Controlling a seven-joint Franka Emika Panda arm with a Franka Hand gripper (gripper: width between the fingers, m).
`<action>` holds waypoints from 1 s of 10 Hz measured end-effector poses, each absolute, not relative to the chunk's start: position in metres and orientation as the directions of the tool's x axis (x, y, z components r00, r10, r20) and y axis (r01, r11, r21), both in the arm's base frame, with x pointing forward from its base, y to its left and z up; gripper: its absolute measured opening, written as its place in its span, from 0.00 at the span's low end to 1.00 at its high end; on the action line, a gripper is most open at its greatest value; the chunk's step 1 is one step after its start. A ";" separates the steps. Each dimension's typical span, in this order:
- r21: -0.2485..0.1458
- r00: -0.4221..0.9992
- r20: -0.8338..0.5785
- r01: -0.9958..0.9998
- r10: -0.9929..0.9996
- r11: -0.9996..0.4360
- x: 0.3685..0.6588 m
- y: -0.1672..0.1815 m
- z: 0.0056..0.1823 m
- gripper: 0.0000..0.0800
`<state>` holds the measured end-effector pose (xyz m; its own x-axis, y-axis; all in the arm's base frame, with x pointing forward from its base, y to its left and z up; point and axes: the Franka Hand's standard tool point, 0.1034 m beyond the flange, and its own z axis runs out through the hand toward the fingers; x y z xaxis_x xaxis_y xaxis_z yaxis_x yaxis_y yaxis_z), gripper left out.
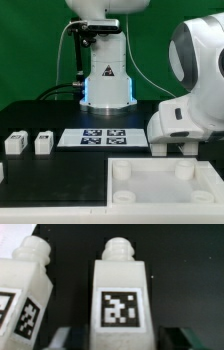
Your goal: Assemble one leg
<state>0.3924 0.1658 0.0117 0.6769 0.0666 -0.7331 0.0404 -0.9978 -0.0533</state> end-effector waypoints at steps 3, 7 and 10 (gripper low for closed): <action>-0.053 0.677 -0.733 0.040 0.067 -0.998 0.392 0.166 0.012 0.36; -0.063 0.675 -0.734 0.048 0.079 -0.997 0.394 0.164 0.014 0.36; -0.118 0.695 -0.706 0.074 0.136 -0.990 0.434 0.143 0.062 0.36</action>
Offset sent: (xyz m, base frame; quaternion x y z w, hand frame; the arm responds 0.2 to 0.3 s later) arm 0.0000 0.0000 0.0000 0.0000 0.0000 0.0000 1.0000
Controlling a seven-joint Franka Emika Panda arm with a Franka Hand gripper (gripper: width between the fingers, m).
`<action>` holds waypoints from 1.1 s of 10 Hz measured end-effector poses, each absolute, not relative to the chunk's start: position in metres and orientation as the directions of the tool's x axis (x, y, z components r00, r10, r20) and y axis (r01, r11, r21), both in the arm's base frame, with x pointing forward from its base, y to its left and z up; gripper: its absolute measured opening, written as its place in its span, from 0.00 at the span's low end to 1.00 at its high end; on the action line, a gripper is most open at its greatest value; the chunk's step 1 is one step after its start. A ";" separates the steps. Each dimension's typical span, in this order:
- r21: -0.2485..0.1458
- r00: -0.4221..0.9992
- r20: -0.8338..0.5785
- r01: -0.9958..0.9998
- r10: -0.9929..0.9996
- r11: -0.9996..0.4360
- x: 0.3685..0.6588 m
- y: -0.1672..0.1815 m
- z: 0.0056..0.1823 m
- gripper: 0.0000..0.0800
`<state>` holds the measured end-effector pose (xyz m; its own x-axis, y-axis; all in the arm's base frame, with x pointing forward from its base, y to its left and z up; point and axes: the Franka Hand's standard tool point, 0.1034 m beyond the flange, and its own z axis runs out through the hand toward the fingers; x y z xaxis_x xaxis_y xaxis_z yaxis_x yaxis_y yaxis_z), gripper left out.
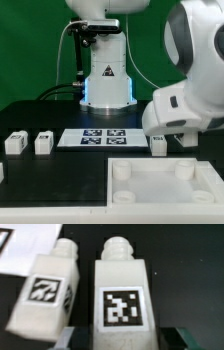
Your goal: Assemble one leg
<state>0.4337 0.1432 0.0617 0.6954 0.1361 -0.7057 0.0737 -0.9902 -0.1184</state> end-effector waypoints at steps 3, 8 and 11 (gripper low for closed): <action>-0.136 0.712 -0.686 0.073 0.147 -0.988 0.463 0.128 0.111 0.36; -0.144 0.746 -0.647 0.083 0.157 -0.986 0.476 0.127 0.122 0.36; -0.174 0.922 -0.334 0.145 0.197 -0.974 0.552 0.108 0.154 0.36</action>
Offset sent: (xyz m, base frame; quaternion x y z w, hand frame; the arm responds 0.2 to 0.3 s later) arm 0.0272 -0.0165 0.0567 -0.0139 0.0078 -0.0164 0.9997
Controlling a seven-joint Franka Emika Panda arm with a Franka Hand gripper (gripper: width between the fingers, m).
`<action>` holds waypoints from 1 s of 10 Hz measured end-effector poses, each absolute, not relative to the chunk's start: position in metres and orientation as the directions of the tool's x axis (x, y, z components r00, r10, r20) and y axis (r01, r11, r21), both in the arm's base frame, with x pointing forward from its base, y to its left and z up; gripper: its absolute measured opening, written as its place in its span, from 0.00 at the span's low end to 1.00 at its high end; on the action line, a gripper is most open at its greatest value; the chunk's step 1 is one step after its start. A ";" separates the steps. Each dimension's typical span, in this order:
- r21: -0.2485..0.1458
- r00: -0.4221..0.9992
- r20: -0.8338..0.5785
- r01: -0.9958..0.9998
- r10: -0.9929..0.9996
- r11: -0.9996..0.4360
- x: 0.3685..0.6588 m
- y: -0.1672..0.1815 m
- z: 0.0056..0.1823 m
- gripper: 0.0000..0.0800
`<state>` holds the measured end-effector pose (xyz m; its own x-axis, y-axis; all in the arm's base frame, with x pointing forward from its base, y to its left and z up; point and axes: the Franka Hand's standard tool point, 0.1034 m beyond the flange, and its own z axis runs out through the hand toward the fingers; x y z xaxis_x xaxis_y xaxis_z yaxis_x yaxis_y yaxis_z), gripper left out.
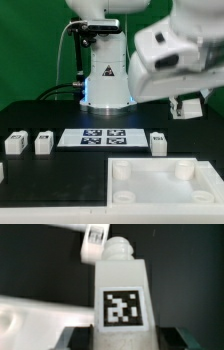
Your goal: Assemble one leg
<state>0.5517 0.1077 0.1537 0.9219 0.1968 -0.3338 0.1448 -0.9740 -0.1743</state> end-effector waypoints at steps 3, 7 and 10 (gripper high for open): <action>-0.138 0.987 -0.051 0.144 0.152 -0.980 0.585 0.103 0.167 0.36; -0.086 0.937 0.336 0.133 0.097 -0.987 0.593 0.095 0.164 0.36; -0.010 0.748 0.655 0.147 0.104 -0.989 0.628 0.077 0.174 0.36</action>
Offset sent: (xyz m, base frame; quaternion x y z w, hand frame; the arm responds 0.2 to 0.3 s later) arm 0.0000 0.0000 0.0000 0.0000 0.2667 0.0000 0.9638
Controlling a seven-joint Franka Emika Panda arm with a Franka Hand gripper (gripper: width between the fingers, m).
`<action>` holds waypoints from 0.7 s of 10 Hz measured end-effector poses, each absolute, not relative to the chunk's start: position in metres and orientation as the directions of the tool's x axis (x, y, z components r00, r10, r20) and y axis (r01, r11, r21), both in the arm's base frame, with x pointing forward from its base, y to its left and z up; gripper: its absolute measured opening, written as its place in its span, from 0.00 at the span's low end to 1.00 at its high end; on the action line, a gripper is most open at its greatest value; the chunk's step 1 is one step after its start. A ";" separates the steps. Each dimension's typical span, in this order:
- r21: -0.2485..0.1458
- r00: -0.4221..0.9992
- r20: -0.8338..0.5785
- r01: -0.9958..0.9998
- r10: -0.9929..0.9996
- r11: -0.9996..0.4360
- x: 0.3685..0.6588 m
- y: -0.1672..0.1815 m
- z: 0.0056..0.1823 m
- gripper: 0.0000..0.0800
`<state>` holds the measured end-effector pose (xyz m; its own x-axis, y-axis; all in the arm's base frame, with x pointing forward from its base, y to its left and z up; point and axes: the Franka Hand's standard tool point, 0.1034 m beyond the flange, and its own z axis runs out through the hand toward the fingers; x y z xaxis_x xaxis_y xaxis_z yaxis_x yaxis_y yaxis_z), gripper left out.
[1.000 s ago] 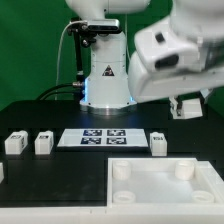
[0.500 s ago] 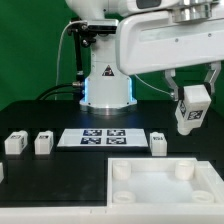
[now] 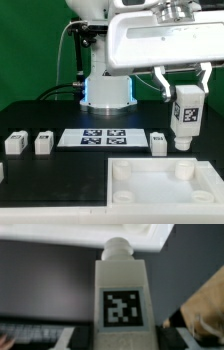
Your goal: Assemble one leg
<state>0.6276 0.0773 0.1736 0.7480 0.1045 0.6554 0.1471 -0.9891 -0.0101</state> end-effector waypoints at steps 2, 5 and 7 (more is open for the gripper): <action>-0.021 0.768 0.633 0.148 0.102 -0.989 0.633 0.079 0.168 0.36; -0.023 0.770 0.629 0.152 0.104 -0.988 0.630 0.082 0.163 0.36; -0.032 0.783 0.611 0.173 0.118 -0.984 0.621 0.099 0.134 0.36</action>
Offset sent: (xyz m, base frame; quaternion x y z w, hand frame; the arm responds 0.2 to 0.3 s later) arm 0.0000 0.0000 0.0000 0.0000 0.0000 0.0000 1.0000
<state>0.6206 0.0987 0.1337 0.7827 0.1183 0.6111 0.1735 -0.9843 -0.0316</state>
